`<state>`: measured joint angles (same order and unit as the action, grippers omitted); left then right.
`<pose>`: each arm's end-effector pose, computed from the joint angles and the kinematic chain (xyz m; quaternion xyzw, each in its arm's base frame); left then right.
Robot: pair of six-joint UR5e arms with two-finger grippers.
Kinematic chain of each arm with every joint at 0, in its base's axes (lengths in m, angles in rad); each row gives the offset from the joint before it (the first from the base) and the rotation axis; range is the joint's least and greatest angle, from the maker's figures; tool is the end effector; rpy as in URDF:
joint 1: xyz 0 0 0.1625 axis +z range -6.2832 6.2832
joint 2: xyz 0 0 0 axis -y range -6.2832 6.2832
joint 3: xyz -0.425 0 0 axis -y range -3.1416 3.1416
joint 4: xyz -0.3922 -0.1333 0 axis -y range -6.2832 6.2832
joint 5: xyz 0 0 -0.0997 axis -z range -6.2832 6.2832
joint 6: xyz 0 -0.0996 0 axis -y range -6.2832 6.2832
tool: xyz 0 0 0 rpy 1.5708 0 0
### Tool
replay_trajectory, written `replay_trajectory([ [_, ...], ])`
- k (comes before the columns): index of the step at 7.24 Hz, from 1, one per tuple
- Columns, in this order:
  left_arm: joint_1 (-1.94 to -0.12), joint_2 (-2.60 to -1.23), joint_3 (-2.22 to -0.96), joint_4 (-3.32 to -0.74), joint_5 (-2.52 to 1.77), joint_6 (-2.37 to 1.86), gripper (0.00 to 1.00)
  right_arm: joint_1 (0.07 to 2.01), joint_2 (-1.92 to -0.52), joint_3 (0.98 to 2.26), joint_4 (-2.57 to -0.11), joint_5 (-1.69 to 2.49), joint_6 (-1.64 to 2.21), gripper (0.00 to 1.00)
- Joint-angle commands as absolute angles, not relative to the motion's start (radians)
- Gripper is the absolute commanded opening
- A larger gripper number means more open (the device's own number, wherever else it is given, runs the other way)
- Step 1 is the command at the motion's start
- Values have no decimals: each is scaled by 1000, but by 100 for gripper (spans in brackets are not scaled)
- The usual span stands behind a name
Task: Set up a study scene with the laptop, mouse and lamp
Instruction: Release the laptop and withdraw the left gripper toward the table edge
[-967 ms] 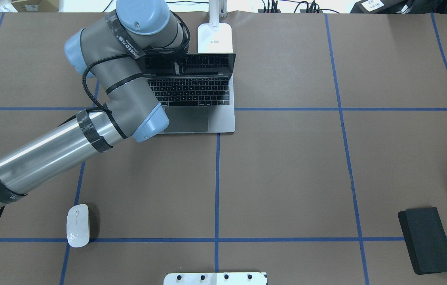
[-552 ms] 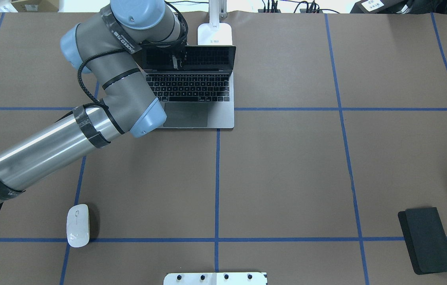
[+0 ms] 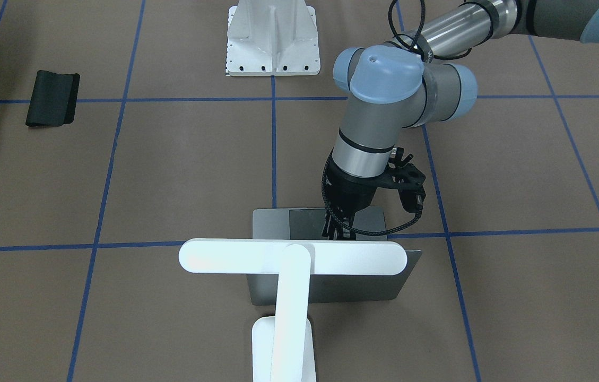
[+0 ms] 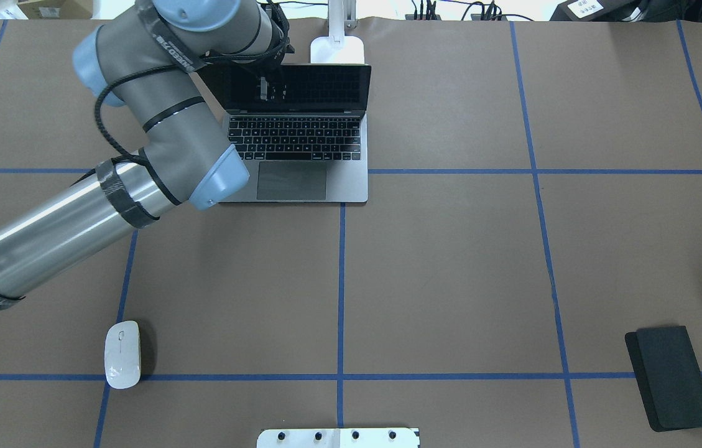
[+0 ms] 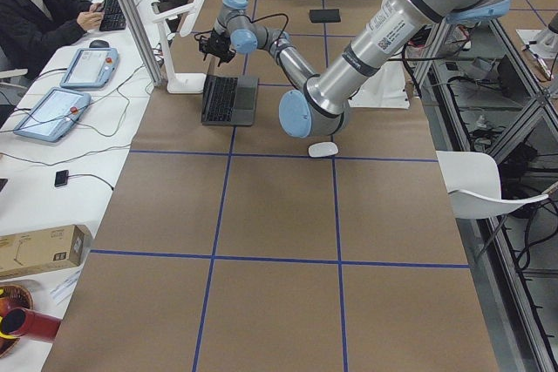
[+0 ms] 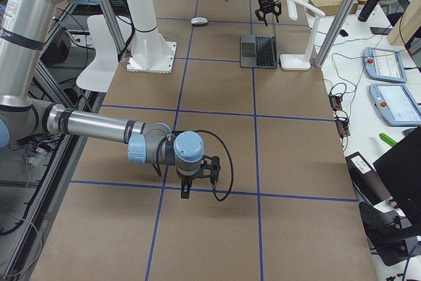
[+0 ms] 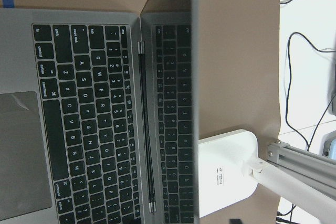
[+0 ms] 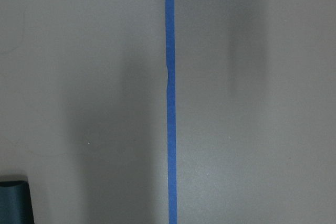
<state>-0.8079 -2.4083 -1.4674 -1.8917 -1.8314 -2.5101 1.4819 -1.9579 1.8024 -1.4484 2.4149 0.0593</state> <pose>0.4334 -0.6092 0.1450 -0.1448 0.4907 -0.6148 0.6002 0.0298 -0.3284 0.6862 -0.0454 -0.4073 -0.0067 0.9121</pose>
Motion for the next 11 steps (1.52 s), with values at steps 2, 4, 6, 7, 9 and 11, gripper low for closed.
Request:
replay_trajectory([
  [2,-886,-2094,-1847,-1873,-2056,-2184,100,1482,-1944,1805,-1444,2436,69,100],
  [4,-961,-1907,-2017,-1824,-2201,-1865,100,1482,-1933,1780,-1445,2523,197,100],
  [6,-1061,-1856,-2034,-1815,-2368,-1612,100,1482,-1927,1743,-1440,2584,250,100],
  [7,-1099,-1818,-2057,-1816,-2428,-1509,100,1462,-1927,1709,-1440,2588,242,100],
  [9,-1103,-1714,-2089,-1819,-2456,-1265,100,1369,-1930,1675,-1440,2705,183,100],
  [11,-1103,-1660,-2088,-1856,-2456,-1151,100,1275,-1939,1675,-1439,2744,183,100],
])
